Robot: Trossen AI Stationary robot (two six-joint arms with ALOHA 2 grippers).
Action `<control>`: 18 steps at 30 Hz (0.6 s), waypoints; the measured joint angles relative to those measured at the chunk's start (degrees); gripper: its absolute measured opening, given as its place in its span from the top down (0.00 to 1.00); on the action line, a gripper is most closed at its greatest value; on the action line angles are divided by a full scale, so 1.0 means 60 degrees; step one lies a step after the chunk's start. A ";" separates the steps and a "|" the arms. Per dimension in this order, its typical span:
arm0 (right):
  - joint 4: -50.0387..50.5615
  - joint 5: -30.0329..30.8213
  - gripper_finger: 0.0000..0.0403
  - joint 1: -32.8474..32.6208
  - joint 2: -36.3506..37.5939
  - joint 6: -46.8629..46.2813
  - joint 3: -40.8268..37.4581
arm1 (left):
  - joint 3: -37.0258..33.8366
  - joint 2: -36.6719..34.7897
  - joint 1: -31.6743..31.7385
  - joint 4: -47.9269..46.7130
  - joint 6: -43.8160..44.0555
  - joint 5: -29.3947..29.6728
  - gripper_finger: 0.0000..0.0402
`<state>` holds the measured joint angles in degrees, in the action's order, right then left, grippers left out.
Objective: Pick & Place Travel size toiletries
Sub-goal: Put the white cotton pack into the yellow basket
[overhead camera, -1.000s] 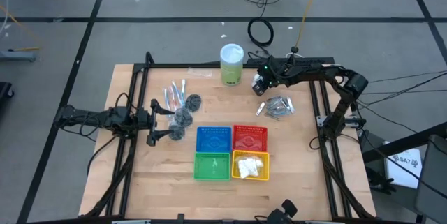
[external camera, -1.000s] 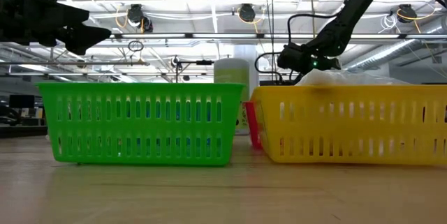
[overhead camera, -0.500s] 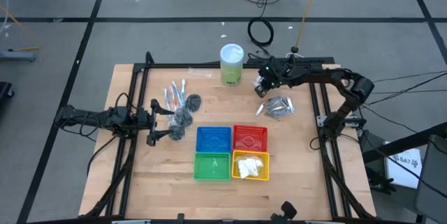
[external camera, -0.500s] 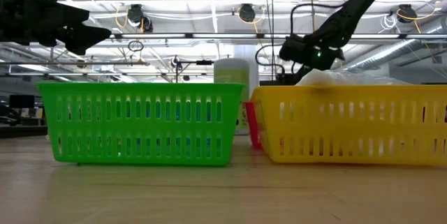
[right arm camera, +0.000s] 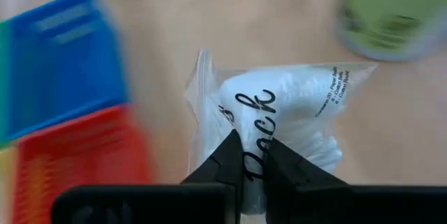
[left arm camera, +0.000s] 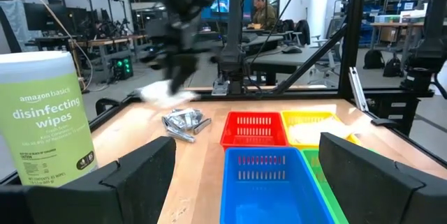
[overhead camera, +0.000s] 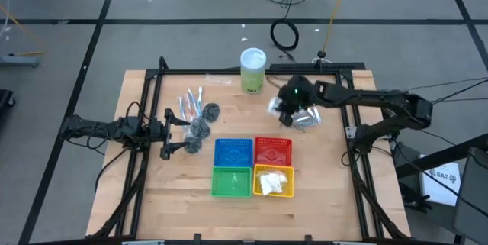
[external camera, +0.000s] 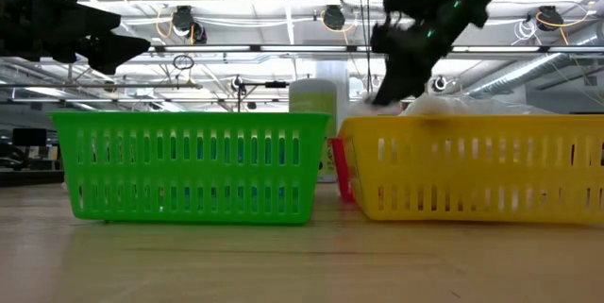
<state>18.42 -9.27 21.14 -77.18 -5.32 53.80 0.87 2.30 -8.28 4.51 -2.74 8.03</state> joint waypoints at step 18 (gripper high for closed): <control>-0.0569 0.0040 0.95 -0.6331 0.0442 -0.1545 -0.0584 | -0.0001 0.0000 -0.0002 0.0001 0.0000 0.0000 0.14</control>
<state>15.01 -9.03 -16.85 -74.52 -14.59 50.30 0.86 2.30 -8.29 4.51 -2.74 8.03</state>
